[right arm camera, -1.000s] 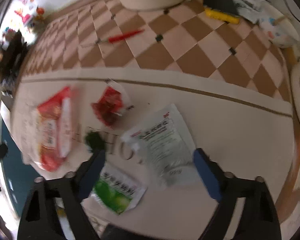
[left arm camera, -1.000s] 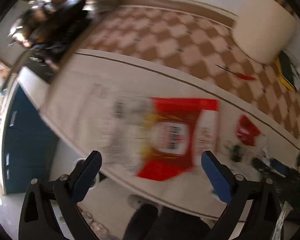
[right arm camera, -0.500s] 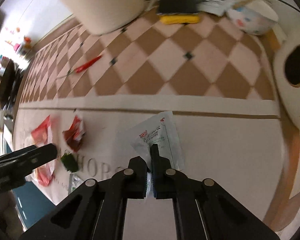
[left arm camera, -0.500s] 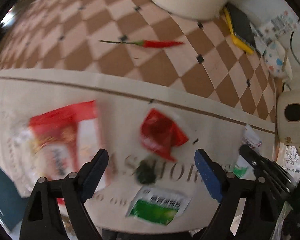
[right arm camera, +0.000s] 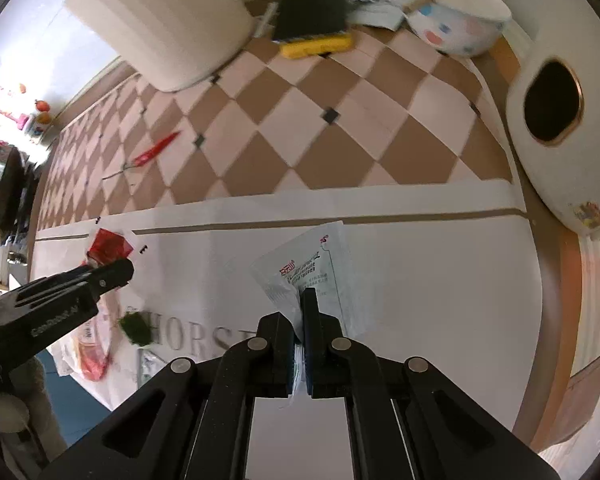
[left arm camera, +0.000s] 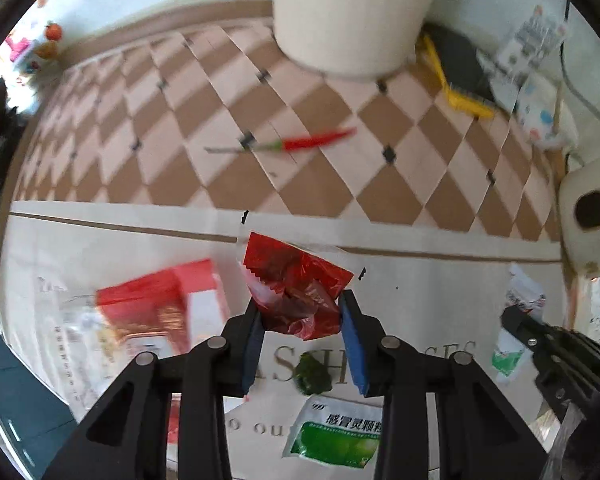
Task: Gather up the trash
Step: 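Grasp the red wrapper with the left tool while the right tool grasps the white sachet, then carry the red wrapper and white sachet over the bin with both tools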
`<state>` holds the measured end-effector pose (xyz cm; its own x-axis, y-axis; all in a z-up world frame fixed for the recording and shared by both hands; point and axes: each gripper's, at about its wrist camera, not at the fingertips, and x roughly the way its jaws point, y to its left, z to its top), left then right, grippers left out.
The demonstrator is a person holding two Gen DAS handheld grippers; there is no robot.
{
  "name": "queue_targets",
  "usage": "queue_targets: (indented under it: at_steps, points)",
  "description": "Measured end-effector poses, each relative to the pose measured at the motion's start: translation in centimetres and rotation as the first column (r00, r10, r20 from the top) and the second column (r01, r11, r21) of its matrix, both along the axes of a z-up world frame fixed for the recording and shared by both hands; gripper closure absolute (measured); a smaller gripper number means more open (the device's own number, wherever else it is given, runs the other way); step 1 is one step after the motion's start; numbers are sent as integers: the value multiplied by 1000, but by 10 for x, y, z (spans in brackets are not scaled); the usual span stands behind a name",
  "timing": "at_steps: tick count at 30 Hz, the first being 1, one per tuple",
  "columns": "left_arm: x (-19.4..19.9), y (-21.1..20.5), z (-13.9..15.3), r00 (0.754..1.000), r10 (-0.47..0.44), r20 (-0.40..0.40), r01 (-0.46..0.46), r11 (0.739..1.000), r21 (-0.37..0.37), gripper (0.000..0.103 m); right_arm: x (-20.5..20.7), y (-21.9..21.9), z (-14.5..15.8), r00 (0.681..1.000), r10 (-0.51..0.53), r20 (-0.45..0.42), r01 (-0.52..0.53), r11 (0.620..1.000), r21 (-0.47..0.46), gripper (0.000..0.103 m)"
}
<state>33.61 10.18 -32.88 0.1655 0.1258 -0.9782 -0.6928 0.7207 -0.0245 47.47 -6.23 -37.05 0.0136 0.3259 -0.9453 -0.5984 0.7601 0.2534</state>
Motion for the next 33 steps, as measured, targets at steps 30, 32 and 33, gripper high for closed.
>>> queue_targets:
  at_steps: [30, 32, 33]
  points:
    - [-452, 54, 96, 775, 598, 205, -627, 767, 132, 71, -355, 191, 100, 808, 586, 62, -587, 794, 156, 100]
    - [-495, 52, 89, 734, 647, 206, -675, 728, 121, 71, -394, 201, 94, 777, 627, 51, -627, 764, 150, 100]
    - [-514, 51, 85, 717, 667, 203, -694, 710, 116, 71, -418, 207, 90, 758, 651, 45, -650, 746, 145, 100]
